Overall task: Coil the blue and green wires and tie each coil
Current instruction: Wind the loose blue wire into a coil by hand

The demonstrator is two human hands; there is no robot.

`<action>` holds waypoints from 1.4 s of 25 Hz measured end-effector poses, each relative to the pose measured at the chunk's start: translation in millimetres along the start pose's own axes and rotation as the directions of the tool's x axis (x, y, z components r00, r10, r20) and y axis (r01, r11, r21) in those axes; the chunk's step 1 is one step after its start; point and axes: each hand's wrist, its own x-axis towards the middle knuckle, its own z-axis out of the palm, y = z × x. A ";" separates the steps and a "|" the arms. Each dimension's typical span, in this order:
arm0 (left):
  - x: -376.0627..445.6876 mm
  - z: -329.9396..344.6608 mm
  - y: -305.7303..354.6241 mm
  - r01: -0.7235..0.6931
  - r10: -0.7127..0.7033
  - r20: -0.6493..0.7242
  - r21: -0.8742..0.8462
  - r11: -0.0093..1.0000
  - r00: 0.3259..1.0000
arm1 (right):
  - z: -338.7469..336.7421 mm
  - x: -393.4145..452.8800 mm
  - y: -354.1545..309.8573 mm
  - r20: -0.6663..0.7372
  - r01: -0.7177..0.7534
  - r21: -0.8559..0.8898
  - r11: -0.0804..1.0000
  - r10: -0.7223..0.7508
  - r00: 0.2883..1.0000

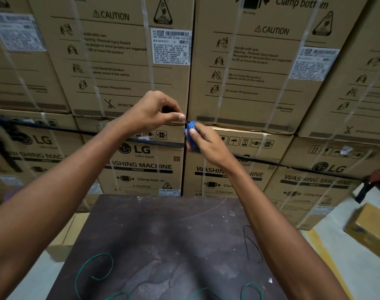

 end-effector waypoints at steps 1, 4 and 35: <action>-0.7 -0.8 -4.1 0.012 -0.013 -0.014 -0.065 0.998 1.000 | 1.0 -2.5 -2.9 0.079 -0.009 0.059 0.998 0.004 0.997; -3.8 4.3 -14.4 0.025 -0.039 -0.041 -0.300 0.954 0.998 | 2.7 -10.4 -14.0 0.260 -0.067 0.343 0.937 -0.026 0.965; -18.6 3.2 -17.7 -0.015 0.007 -0.070 -0.119 0.993 0.998 | 21.0 -3.7 -7.5 0.010 0.071 0.129 0.989 -0.073 0.997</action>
